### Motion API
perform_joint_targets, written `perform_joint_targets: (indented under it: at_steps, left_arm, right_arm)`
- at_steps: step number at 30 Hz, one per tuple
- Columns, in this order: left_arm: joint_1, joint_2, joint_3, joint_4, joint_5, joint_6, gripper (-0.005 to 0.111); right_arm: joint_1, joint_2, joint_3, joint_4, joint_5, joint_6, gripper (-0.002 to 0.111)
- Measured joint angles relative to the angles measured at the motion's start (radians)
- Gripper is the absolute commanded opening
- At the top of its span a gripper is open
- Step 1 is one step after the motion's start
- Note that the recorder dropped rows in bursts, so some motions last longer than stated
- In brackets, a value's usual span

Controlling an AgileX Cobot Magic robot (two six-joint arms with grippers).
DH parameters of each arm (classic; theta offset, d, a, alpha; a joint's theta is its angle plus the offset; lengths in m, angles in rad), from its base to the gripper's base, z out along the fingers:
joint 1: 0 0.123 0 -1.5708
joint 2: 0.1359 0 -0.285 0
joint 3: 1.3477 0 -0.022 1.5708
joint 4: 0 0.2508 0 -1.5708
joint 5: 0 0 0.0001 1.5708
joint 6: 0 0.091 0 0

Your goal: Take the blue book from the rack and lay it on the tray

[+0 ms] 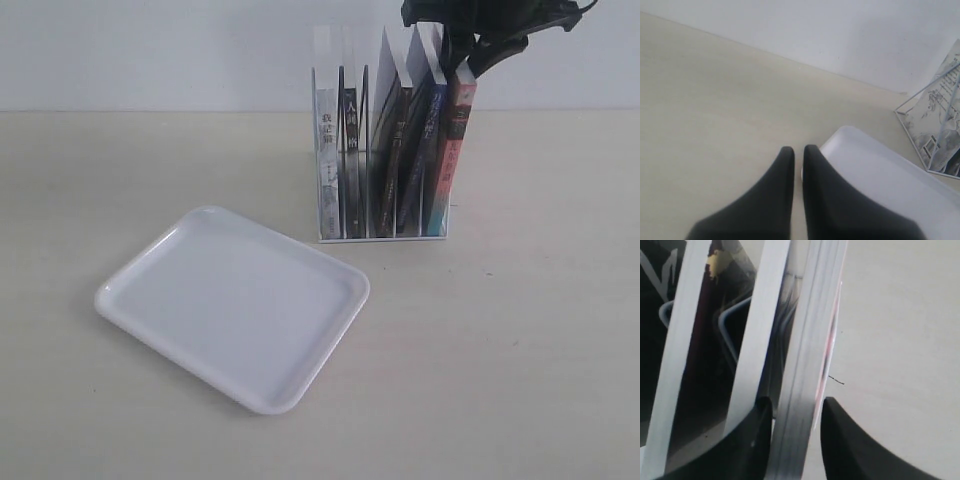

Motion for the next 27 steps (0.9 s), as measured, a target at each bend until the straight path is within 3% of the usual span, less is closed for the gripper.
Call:
perform_joint_targets:
  at_steps: [9,10,13,27]
  left_arm:
    - [0.0,0.0,0.0,0.0,0.0,0.0,0.006]
    - [0.0,0.0,0.0,0.0,0.0,0.0,0.006]
    - [0.0,0.0,0.0,0.0,0.0,0.0,0.006]
    - [0.0,0.0,0.0,0.0,0.0,0.0,0.006]
  right_arm:
    - [0.0,0.007,0.0,-0.002,0.023,0.0,0.03]
    - [0.0,0.011,0.0,-0.002,0.025,0.002,0.028]
    - [0.0,0.013,0.0,-0.002,0.03,0.01,0.0]
    - [0.0,-0.019,-0.069,-0.007,0.087,0.012,0.0]
